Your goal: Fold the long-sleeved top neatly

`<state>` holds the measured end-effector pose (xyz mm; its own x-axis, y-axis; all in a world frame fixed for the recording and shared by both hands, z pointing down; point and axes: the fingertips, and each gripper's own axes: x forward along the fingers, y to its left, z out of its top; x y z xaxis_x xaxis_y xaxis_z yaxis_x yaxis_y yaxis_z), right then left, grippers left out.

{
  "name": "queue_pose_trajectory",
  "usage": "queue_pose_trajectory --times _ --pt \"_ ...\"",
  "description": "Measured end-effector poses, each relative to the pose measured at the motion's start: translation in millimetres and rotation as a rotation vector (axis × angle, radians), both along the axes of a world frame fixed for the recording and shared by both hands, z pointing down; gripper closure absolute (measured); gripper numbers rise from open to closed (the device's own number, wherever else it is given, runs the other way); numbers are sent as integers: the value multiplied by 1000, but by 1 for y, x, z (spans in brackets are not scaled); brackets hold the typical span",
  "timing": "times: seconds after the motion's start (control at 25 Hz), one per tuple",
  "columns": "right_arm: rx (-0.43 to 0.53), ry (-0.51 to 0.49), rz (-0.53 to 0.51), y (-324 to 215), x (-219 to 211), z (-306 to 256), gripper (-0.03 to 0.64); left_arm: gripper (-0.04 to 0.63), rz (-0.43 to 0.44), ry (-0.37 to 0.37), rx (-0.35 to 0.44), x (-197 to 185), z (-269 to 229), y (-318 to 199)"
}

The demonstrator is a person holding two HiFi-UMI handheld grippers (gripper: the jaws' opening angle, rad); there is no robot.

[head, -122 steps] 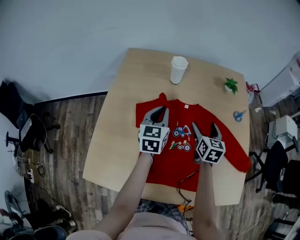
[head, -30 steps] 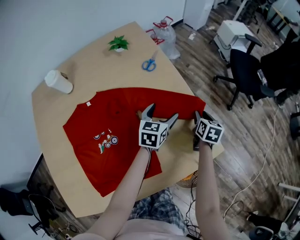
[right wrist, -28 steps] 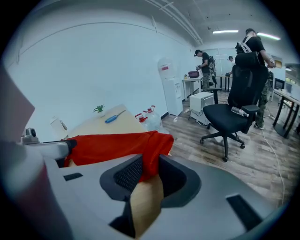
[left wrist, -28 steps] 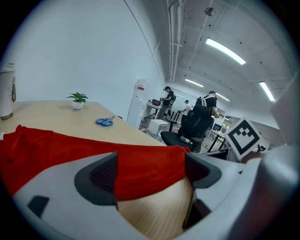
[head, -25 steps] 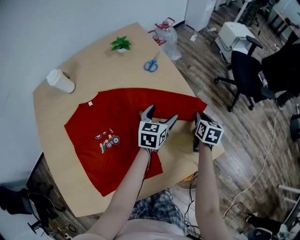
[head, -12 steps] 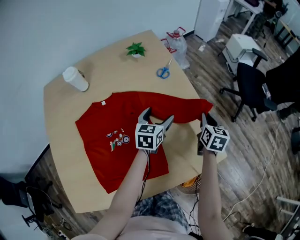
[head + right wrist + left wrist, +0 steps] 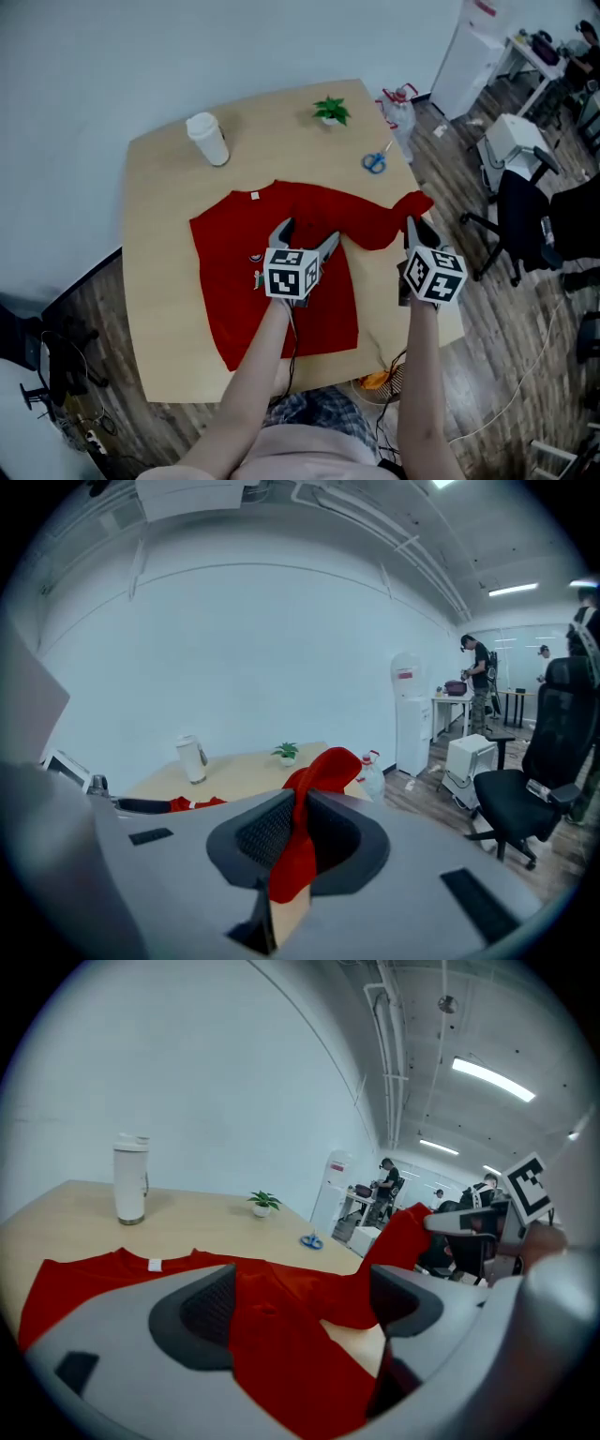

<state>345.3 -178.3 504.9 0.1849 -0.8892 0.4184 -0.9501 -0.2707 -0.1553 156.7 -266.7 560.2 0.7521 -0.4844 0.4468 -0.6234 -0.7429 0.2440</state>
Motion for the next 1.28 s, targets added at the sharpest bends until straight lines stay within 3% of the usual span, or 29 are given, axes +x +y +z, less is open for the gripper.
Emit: queue_pose_trajectory --times 0.64,1.28 --pt "63 61 -417 -129 -187 -43 569 150 -265 3 13 -165 -17 -57" --pt "-7 0 -765 -176 -377 18 569 150 -479 -29 -20 -294 5 -70"
